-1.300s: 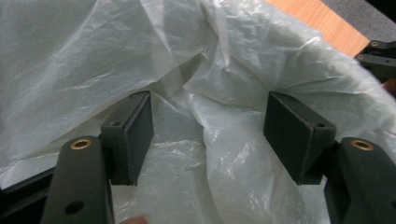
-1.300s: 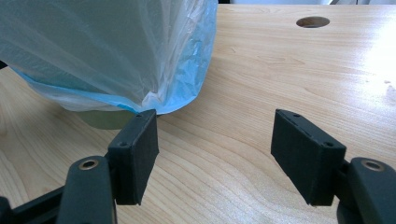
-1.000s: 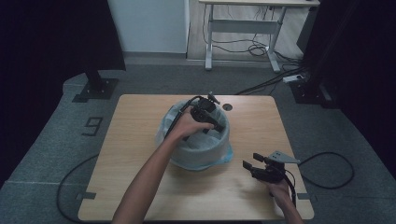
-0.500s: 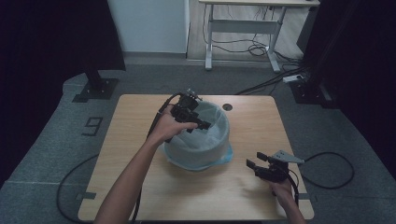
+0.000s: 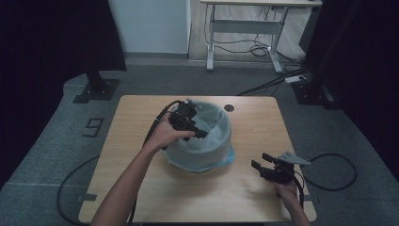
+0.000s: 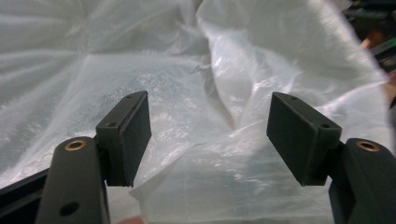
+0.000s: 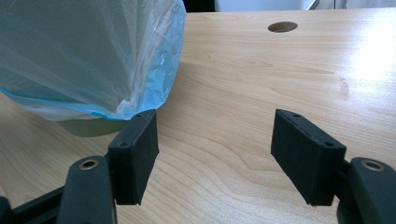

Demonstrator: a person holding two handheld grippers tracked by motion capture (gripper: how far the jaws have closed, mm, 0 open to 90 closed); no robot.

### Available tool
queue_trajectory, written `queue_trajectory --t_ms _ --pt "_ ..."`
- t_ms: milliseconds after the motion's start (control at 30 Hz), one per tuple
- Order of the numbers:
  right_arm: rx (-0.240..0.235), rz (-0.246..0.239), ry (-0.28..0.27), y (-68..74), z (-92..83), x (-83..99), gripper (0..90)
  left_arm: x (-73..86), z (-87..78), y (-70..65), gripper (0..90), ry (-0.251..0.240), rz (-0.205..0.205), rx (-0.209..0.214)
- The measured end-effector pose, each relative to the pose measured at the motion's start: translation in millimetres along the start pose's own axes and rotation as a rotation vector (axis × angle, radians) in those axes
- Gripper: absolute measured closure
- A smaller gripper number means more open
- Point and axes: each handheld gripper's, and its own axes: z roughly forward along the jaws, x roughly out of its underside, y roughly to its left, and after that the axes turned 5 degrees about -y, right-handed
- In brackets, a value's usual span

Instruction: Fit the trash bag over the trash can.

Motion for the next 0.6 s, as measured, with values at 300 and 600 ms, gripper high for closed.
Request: queue_trajectory --t_ms 300,600 --pt "0.002 0.005 -0.008 -1.9 -2.0 -1.2 31.1 -3.3 20.0 7.9 30.3 0.098 -0.030 -0.007" --pt "0.003 0.003 -0.007 -1.8 -2.0 -1.2 31.1 -6.4 30.6 5.1 30.7 0.150 -0.022 -0.016"
